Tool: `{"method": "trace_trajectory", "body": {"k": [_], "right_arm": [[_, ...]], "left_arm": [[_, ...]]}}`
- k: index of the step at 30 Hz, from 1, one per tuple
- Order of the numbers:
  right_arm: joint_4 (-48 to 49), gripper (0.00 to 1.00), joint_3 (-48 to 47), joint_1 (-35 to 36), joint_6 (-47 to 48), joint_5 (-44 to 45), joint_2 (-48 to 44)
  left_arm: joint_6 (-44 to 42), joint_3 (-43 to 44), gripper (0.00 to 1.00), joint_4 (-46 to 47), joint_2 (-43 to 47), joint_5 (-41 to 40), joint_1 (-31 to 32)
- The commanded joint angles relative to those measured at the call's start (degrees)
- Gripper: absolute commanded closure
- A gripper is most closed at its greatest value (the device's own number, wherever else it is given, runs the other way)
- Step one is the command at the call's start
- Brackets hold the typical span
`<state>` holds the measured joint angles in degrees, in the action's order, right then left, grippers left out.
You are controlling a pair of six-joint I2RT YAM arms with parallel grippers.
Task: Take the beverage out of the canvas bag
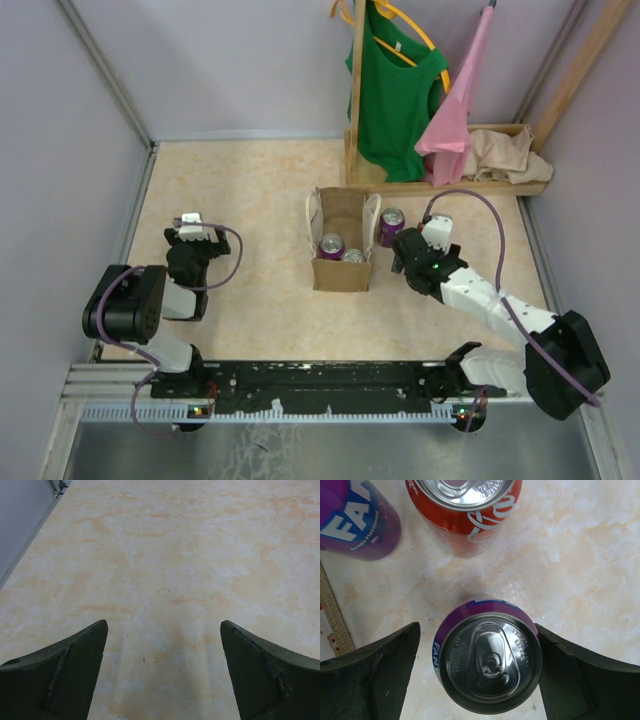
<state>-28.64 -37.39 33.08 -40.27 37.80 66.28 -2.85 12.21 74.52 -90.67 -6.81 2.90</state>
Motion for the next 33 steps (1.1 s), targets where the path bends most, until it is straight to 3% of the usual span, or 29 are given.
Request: {"method": "trace_trajectory", "body": {"k": [1,4,11,15,19,27,33], "right_arm": [[1.49,0.09,-3.31,-0.65,-0.58,2.79,-0.53],[0.93,0.01,-3.56,-0.63,-0.76,2.94,-0.69],[-2.92,0.01,-10.51,-0.65,2.52,6.21,-4.69],[-2.91,0.02,-19.47,-0.61,8.70,7.94,-8.26],[-1.88,0.10,-27.88,0.18,13.85,5.18,-8.80],[-2.04,0.15,-42.31,15.86,22.76,11.46,1.63],[-3.22,0.28,-47.67,19.01,24.74,4.31,10.93]], "left_arm": [[-0.28,0.71,0.00,1.06,-0.73,0.23,0.30],[-0.29,0.67,0.00,1.06,-0.69,0.23,0.32],[-0.24,0.64,0.00,1.06,-0.73,0.24,0.29],[-0.28,0.63,0.00,1.06,-0.73,0.27,0.35],[-0.26,0.64,0.00,1.06,-0.74,0.31,0.33],[-0.25,0.60,0.00,1.06,-0.73,0.32,0.35],[-0.31,0.63,0.00,1.06,-0.73,0.22,0.35]]}}
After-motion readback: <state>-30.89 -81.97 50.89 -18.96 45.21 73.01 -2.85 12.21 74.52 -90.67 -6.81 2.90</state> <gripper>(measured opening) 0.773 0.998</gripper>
